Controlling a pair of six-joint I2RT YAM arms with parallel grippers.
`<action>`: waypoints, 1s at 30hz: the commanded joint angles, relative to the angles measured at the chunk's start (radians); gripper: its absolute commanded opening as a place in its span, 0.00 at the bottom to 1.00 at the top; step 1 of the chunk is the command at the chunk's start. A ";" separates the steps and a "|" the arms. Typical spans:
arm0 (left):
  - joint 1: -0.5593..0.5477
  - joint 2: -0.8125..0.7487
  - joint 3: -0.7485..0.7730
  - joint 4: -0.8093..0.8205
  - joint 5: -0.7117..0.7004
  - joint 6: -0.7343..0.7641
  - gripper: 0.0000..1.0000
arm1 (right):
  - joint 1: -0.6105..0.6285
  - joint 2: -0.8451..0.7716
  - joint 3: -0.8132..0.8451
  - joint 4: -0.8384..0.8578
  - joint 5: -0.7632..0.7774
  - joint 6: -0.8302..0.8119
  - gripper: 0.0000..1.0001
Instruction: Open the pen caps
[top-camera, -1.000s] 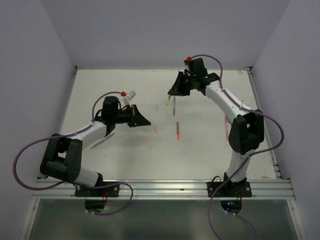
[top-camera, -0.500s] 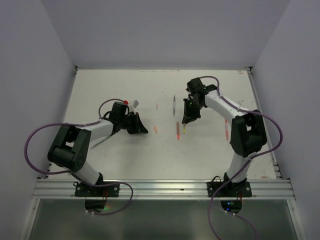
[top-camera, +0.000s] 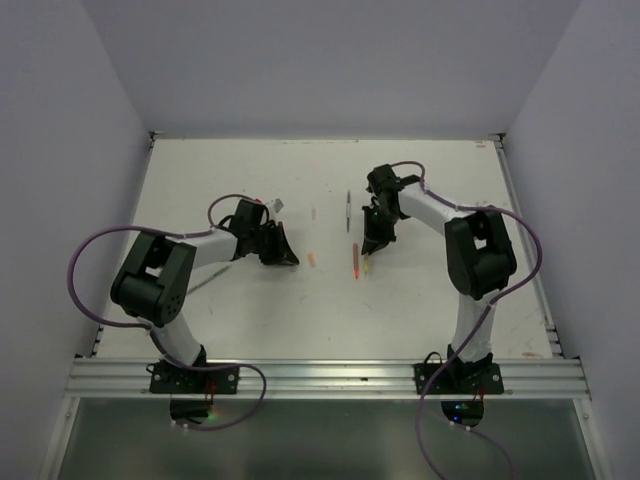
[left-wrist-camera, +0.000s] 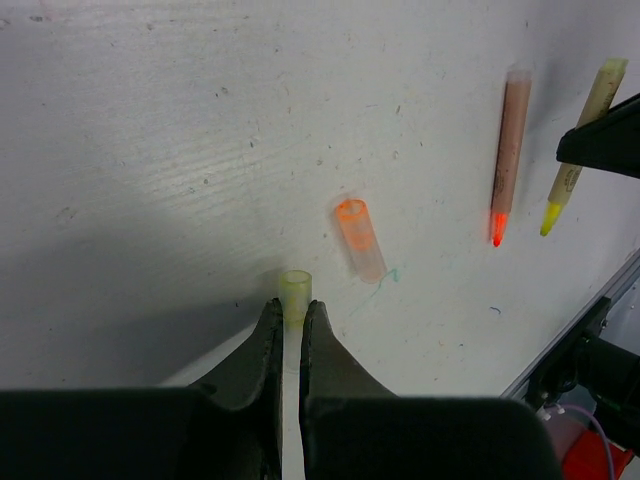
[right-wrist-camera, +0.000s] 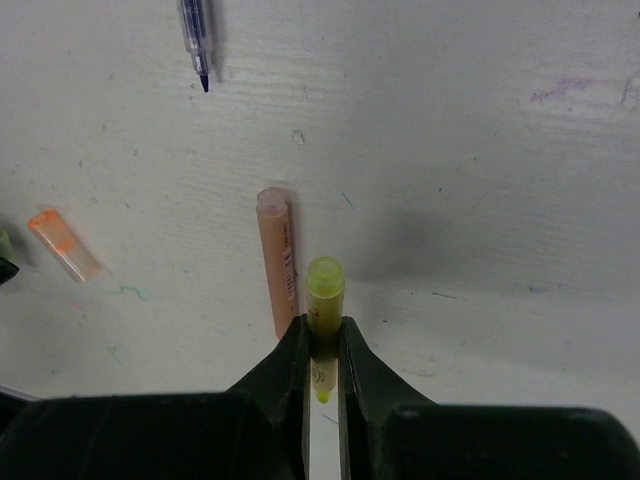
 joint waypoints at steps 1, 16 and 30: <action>-0.011 0.018 0.036 -0.004 -0.017 -0.016 0.00 | 0.002 0.019 0.020 0.027 0.014 -0.019 0.00; -0.012 0.084 0.009 0.110 0.026 -0.073 0.00 | 0.002 0.078 0.004 0.056 -0.004 -0.031 0.01; -0.012 0.084 -0.020 0.107 0.006 -0.069 0.13 | 0.003 0.080 -0.005 0.065 -0.017 -0.019 0.45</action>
